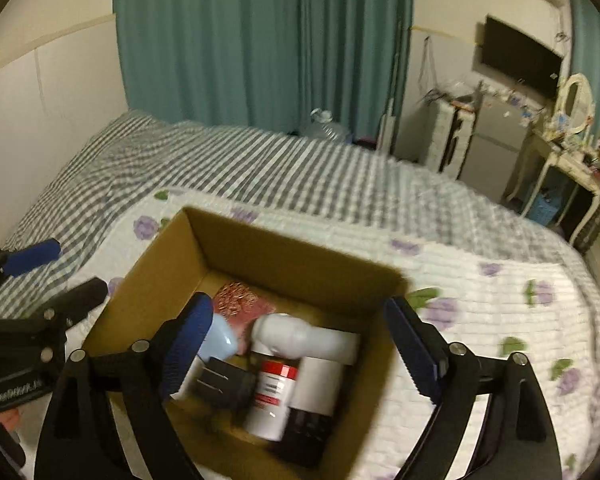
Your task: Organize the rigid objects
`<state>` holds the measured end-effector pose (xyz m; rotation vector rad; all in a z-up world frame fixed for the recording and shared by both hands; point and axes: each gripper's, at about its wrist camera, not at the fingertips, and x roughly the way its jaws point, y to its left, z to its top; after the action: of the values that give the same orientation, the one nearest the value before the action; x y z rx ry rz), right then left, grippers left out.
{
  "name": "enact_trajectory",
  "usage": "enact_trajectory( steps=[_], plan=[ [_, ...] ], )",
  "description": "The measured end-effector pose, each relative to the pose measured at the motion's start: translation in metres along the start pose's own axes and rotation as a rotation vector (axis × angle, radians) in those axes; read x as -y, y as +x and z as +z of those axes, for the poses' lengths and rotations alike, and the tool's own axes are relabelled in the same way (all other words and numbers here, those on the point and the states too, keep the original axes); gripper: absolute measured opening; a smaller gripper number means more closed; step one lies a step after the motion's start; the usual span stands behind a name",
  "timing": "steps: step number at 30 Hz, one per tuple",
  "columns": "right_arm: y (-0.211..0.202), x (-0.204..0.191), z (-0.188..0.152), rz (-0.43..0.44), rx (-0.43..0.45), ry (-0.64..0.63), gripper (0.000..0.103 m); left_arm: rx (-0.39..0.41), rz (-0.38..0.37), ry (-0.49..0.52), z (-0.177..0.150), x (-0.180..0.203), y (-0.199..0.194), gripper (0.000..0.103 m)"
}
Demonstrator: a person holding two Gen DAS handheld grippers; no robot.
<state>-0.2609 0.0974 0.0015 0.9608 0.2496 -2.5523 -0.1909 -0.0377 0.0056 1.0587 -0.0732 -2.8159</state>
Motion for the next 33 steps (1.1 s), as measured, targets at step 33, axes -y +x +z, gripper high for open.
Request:
enact_trajectory(
  steps=[33],
  plan=[
    [-0.175,0.015,-0.096,-0.156,0.307,0.106,0.103,0.294,-0.021,-0.048,-0.073,0.033,-0.127,0.079]
  ],
)
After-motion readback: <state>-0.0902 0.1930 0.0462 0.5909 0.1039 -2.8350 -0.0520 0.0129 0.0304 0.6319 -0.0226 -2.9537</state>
